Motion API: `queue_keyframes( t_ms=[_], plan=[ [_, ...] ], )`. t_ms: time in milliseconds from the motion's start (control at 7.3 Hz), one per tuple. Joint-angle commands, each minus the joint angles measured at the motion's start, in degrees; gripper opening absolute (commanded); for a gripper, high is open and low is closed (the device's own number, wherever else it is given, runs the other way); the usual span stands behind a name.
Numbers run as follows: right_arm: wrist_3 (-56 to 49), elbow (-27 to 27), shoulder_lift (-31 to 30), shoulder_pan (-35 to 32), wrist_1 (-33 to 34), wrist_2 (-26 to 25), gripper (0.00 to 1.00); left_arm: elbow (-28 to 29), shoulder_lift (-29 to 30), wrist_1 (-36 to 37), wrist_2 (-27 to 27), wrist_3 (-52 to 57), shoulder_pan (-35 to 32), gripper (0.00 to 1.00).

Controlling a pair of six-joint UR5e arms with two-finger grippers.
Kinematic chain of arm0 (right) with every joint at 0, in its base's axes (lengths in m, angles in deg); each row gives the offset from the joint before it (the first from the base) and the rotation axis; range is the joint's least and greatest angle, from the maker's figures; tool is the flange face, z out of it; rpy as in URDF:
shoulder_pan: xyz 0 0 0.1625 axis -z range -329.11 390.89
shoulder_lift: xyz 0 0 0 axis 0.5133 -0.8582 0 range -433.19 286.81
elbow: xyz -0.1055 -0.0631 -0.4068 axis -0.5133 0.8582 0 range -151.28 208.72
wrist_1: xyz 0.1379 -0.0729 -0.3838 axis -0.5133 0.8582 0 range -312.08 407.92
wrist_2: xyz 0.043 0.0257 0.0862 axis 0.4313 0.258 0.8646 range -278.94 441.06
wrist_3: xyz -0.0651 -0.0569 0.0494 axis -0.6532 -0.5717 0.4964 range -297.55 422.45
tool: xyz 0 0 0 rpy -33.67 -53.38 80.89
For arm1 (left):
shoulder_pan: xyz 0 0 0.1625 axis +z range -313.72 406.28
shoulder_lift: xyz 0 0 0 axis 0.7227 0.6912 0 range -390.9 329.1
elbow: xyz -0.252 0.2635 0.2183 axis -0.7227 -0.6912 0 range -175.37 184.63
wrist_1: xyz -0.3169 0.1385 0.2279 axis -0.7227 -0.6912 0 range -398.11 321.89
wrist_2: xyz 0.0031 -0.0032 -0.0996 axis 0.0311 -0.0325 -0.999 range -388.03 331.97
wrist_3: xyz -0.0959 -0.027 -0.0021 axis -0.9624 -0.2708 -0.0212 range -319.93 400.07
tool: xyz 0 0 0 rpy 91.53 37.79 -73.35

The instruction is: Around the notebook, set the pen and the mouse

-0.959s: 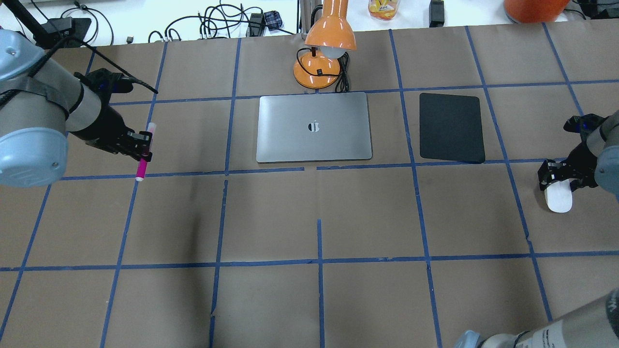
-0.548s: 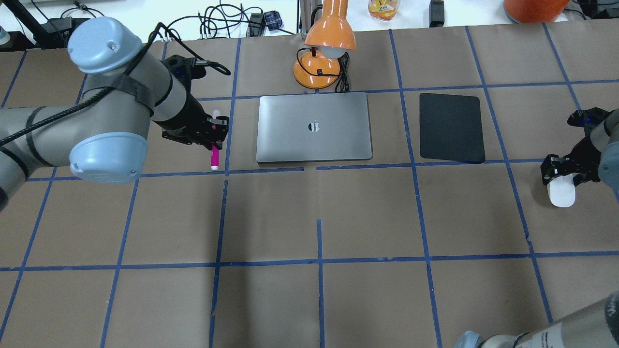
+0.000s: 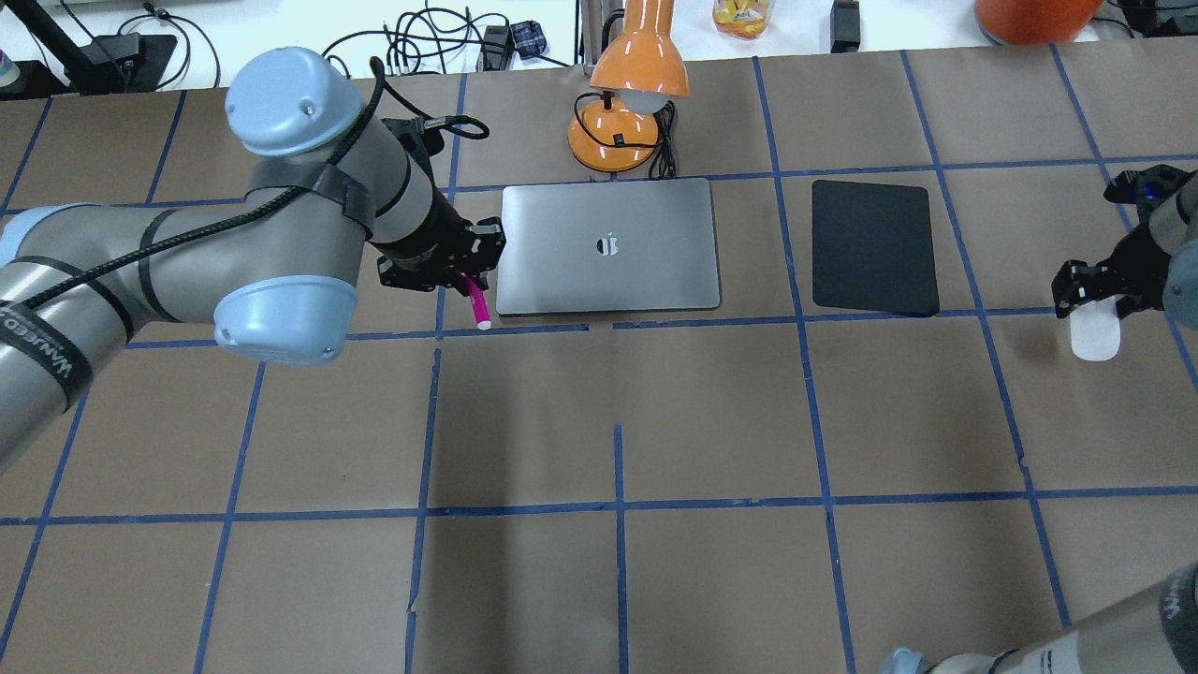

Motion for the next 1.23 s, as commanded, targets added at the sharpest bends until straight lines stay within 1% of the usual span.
queue_keyframes(
  t_ms=[0,137,274,411,548,685,959,1096],
  plan=[
    [6.0,3.7,3.0,-5.2,0.2,1.4,0.46,-0.3,5.3,1.8,-1.3,-31.7,-5.9,0.00],
    [9.4,7.4,5.5,-8.2,0.1,1.3,0.49,-0.9,7.6,-1.1,-2.8,-37.1,-6.6,0.00],
    [12.0,10.8,8.0,-11.2,0.1,1.2,0.49,-1.1,9.4,-1.9,-6.3,-40.7,-6.8,0.00],
    [15.4,13.8,10.8,-13.9,0.1,1.3,0.49,-0.8,10.0,-1.6,-6.9,-45.8,-7.2,0.00],
    [19.2,16.5,12.8,-16.5,0.2,1.3,0.49,-0.1,10.4,-1.3,-8.5,-47.0,-7.3,0.00],
    [23.0,17.7,14.6,-18.7,0.3,1.2,0.48,0.7,11.4,-1.2,-8.6,-46.2,-7.3,0.00],
    [24.2,16.8,14.8,-19.0,-0.4,0.4,0.49,3.6,14.4,-0.7,-8.0,-46.2,-7.1,0.01],
    [24.2,15.7,14.5,-19.0,-1.7,0.3,0.50,3.8,15.7,-0.7,-6.8,-46.1,-7.1,0.09]
  ],
)
